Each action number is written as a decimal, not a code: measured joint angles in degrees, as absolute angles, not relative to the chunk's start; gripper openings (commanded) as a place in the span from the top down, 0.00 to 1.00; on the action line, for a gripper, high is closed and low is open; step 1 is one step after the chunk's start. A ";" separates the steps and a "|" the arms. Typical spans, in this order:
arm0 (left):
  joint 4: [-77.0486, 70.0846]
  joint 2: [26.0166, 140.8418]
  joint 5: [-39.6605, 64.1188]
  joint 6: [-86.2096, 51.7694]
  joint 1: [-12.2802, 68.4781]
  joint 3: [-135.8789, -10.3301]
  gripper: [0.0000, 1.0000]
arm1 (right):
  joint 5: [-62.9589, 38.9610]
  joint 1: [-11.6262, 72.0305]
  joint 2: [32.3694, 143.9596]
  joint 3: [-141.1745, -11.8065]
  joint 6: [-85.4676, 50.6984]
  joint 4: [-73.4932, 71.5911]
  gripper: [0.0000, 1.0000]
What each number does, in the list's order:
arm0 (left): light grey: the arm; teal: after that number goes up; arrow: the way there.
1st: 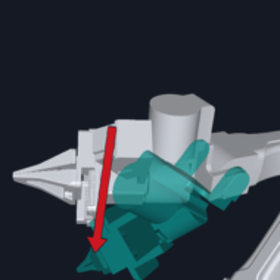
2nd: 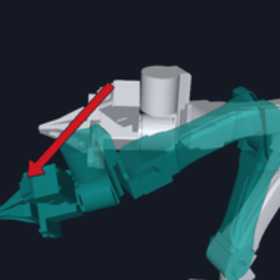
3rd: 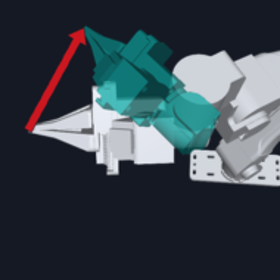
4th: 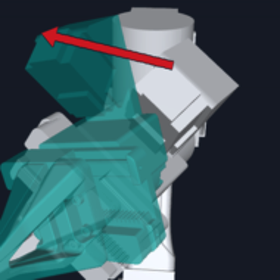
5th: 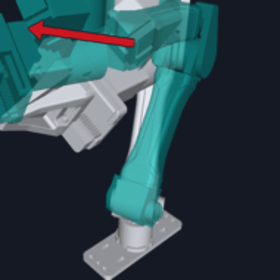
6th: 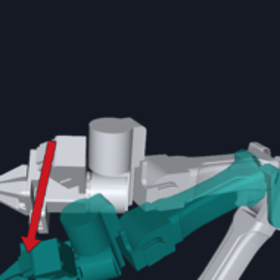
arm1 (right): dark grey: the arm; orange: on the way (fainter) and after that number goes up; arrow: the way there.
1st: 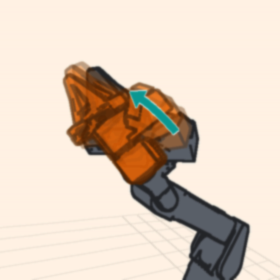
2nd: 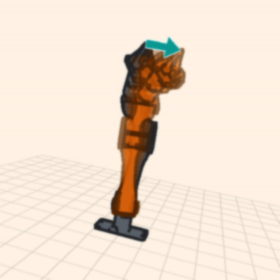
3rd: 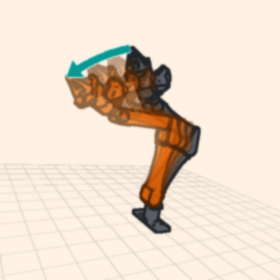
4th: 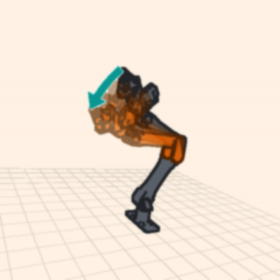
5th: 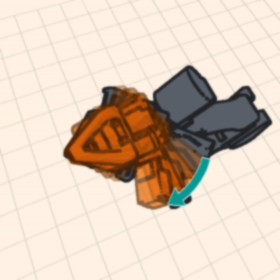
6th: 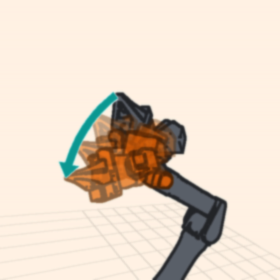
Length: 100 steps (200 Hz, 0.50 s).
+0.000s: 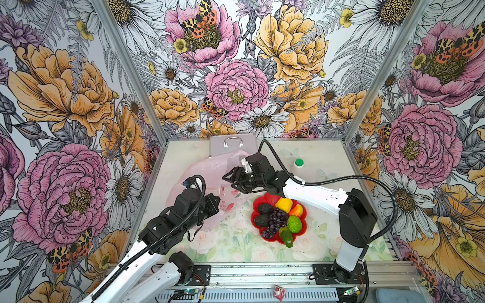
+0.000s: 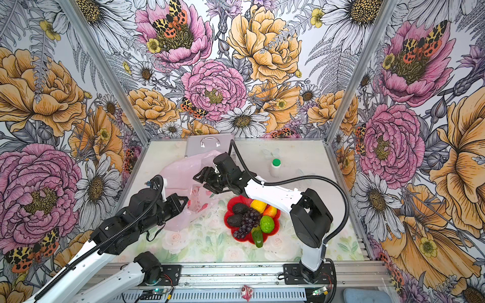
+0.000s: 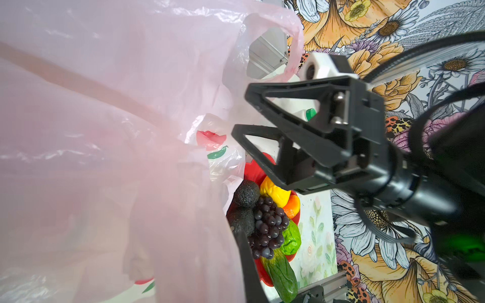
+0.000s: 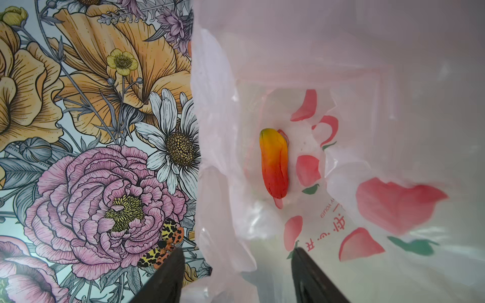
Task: Place the fruits into the plastic bag
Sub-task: Pick up the fruit from the plate.
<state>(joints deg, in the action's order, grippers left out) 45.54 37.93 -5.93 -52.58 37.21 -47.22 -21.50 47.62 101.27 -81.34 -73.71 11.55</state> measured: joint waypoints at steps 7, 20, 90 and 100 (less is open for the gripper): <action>45.56 37.67 -5.91 -52.66 37.19 -46.87 1.00 | -21.21 47.35 99.98 -81.28 -72.51 12.91 0.34; 45.54 37.19 -5.74 -53.12 36.97 -46.24 1.00 | -20.73 46.98 97.01 -80.84 -70.19 15.38 0.34; 44.18 38.35 -5.08 -54.06 36.82 -45.30 1.00 | -18.50 39.35 81.82 -78.15 -55.24 29.69 0.34; 43.92 38.98 -5.06 -54.06 36.82 -45.30 1.00 | -18.52 37.78 80.20 -77.93 -52.71 32.84 0.34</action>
<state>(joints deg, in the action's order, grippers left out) 43.92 38.98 -5.06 -54.06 36.82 -45.30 -18.52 37.78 80.20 -77.93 -52.71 32.84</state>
